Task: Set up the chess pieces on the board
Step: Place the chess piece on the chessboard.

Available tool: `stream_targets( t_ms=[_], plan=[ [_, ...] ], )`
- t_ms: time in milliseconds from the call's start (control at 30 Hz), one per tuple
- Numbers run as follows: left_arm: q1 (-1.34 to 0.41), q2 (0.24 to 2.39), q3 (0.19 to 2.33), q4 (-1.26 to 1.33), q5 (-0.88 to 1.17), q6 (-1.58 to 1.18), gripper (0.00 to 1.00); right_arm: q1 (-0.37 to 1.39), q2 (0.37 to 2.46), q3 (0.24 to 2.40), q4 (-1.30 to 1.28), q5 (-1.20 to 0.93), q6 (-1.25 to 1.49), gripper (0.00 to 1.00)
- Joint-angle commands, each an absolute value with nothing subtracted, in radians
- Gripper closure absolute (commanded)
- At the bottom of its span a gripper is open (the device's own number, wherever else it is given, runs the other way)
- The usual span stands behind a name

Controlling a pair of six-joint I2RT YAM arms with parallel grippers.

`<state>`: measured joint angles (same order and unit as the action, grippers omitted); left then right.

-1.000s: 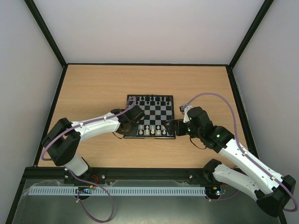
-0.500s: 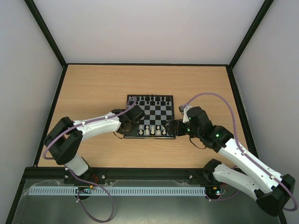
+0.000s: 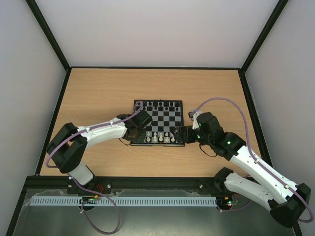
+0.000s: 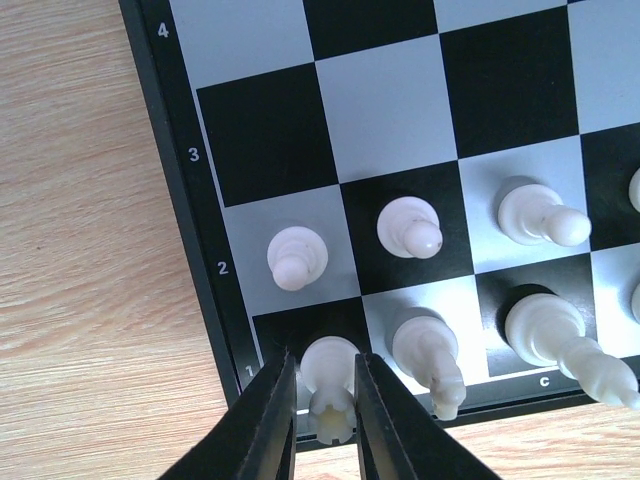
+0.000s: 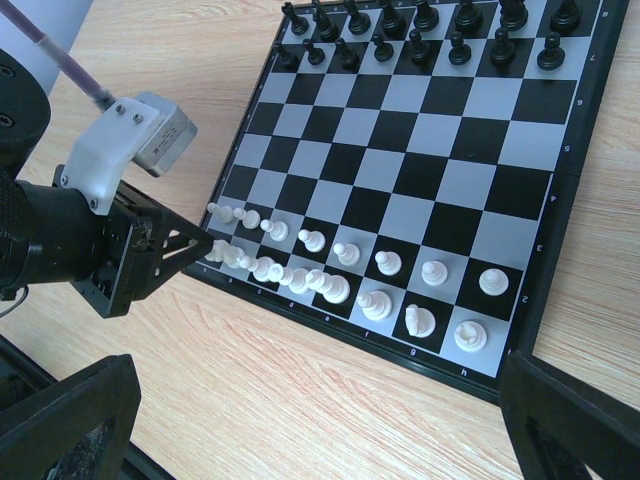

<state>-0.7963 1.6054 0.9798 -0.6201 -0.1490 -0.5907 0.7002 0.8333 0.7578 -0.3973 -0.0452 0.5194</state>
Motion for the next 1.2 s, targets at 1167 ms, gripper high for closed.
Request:
stream_targets(
  t_ms=[1167],
  plan=[
    [-0.793, 1.459, 1.030, -0.690, -0.175, -0.597, 0.52, 0.698, 0.852, 0.746, -0.385, -0.061, 0.503, 0.01]
  ],
)
